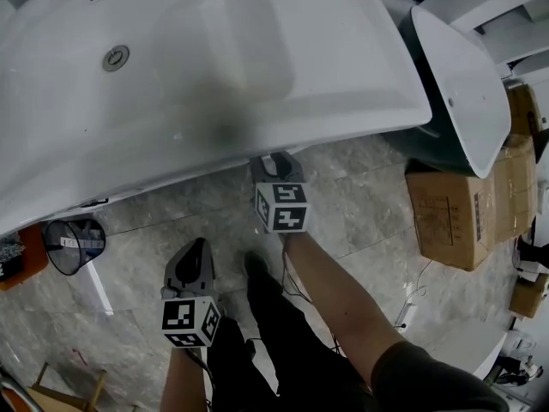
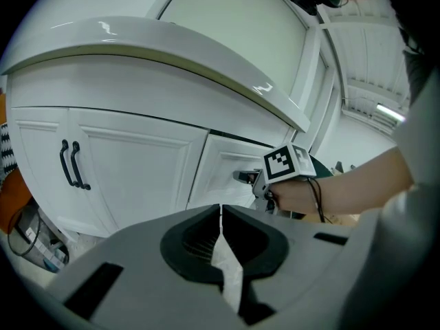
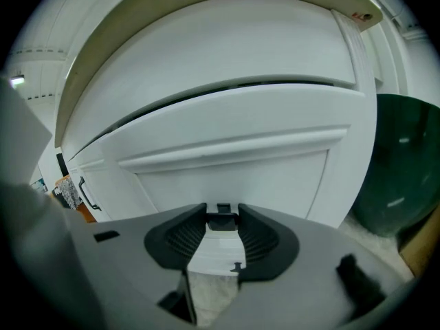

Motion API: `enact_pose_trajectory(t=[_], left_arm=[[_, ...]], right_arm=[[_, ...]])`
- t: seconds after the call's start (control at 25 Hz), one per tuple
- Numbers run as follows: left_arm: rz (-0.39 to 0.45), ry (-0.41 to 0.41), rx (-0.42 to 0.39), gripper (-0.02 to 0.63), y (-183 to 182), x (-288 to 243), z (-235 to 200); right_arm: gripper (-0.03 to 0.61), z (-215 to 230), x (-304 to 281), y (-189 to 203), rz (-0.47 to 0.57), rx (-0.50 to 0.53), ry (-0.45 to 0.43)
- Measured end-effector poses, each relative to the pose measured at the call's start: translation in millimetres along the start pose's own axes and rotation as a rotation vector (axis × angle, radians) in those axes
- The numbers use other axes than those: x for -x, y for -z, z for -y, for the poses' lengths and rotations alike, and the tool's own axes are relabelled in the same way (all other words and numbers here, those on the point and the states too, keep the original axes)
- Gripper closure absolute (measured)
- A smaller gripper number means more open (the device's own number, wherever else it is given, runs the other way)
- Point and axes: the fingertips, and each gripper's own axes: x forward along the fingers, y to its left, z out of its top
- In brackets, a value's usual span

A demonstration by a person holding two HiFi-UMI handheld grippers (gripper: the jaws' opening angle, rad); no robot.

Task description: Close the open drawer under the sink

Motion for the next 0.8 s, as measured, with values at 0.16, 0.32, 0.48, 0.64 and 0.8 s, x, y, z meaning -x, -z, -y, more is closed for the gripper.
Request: enact_pose_trajectory(t=[0.16, 0.32, 0.48, 0.64, 0.8], left_arm=[[0.012, -0.009, 0.009, 0.594, -6, -1, -6], [0.024, -0.011, 0.006, 0.594, -15, 3, -12], [0.037, -0.016, 0.003, 0.594, -23, 13, -18], [0.058, 0.005, -0.02, 0.594, -37, 36, -15], [0.076, 0.044, -0.045, 0.594, -53, 73, -8]], right_arm=[[0.425, 1, -6, -4, -0.002, -0.008, 0.01], [0.425, 1, -5, -5, -0.004, -0.008, 0.007], [0.426, 1, 6, -10, -0.006, -0.012, 0.024], [0.425, 4, 42, -9, -0.008, -0.043, 0.052], [0.426, -8, 99, -16, -0.007, -0.03, 0.087]])
